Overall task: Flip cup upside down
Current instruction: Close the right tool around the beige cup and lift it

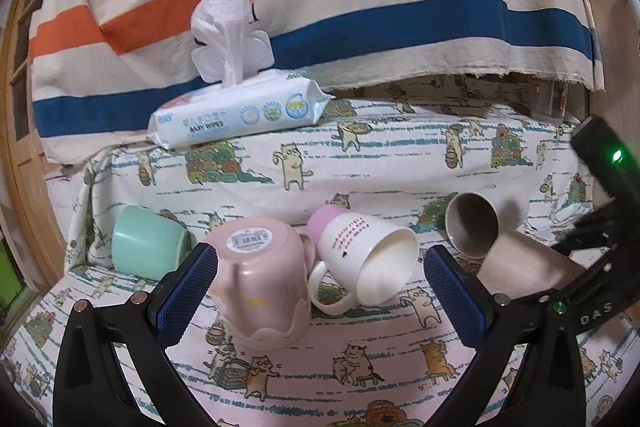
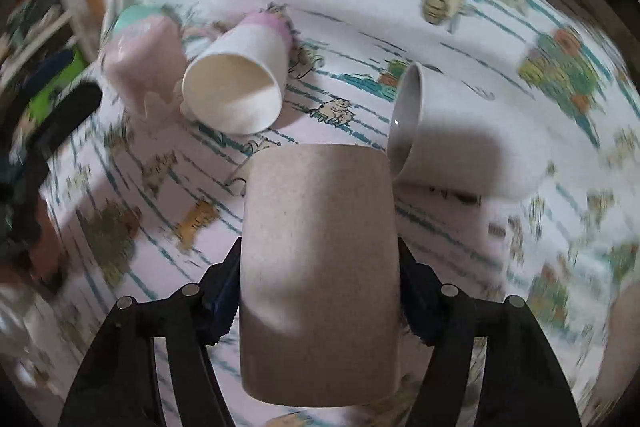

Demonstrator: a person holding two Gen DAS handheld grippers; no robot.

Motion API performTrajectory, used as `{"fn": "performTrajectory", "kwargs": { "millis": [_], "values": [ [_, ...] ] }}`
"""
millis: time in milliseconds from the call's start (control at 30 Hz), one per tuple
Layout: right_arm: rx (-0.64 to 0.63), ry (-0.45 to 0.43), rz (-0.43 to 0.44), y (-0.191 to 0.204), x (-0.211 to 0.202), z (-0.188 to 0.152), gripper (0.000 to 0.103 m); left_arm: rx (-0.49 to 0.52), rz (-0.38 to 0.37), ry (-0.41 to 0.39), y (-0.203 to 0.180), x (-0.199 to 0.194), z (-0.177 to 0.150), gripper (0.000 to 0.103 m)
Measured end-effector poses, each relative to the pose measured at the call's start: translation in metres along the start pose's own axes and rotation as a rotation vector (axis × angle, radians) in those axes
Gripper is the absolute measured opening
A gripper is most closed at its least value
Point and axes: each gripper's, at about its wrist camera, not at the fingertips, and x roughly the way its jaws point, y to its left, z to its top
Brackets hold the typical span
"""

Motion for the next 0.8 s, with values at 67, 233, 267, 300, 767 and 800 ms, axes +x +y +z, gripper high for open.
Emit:
{"fn": "performTrajectory", "kwargs": {
  "millis": [67, 233, 267, 300, 767, 800],
  "values": [
    [0.1, -0.028, -0.007, 0.003, -0.01, -0.001, 0.069, -0.004, 0.013, -0.011, 0.001, -0.002, 0.0, 0.103],
    [0.347, -0.032, -0.009, 0.012, -0.017, -0.002, 0.069, -0.02, 0.022, -0.008, 0.006, 0.0, 0.0, 0.103],
    [0.382, -0.02, 0.0, 0.013, -0.013, -0.001, 0.069, -0.019, 0.027, -0.005, 0.006, 0.0, 0.0, 0.103],
    [0.405, -0.014, 0.008, 0.013, -0.01, 0.001, 0.069, -0.018, 0.031, -0.002, 0.007, 0.001, 0.0, 0.103],
    [0.544, -0.034, 0.005, 0.015, 0.011, -0.012, 0.076, -0.102, 0.035, 0.057, 0.023, 0.01, 0.0, 0.103],
    [0.521, -0.037, 0.015, 0.016, 0.009, -0.013, 0.078, -0.1, 0.039, 0.052, 0.022, 0.009, 0.0, 0.103]
  ]
}}
